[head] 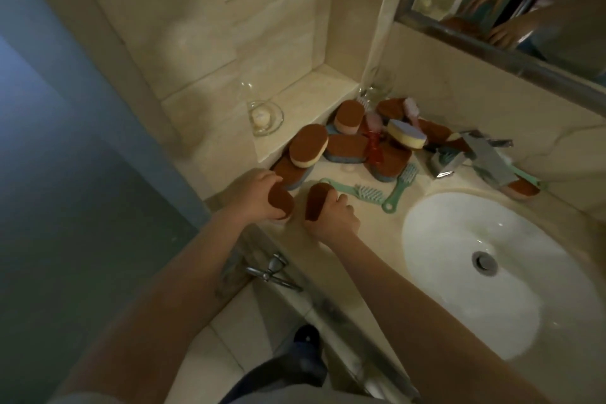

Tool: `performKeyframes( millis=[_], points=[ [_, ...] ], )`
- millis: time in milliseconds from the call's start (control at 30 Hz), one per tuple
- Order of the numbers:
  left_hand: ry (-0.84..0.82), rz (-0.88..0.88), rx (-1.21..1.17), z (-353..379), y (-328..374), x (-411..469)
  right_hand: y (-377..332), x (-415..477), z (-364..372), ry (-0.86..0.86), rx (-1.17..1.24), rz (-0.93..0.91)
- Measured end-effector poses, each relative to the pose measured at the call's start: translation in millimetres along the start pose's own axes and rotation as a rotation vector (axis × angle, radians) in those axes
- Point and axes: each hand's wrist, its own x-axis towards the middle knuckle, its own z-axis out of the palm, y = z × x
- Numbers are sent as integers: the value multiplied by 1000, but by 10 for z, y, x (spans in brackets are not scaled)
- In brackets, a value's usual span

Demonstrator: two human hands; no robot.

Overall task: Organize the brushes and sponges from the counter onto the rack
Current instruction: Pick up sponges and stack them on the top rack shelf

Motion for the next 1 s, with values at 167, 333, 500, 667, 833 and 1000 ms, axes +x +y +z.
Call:
performKeyframes(
  millis=[167, 333, 500, 667, 833, 1000],
  points=[
    [-164, 79, 180, 46, -70, 112, 104, 53, -23, -33, -54, -17],
    [-228, 53, 326, 153, -107, 149, 197, 109, -84, -73, -97, -45],
    [-185, 23, 376, 187, -117, 120, 173, 148, -80, -33, -141, -54],
    [-123, 1, 339, 177, -73, 71, 236, 198, -97, -8, -30, -103],
    [-19, -113, -262, 82, 76, 24, 363, 169, -275, 46, 539, -142],
    [-25, -163, -818, -72, 546, 106, 490, 128, -670, -31, 1172, -133]
  ],
)
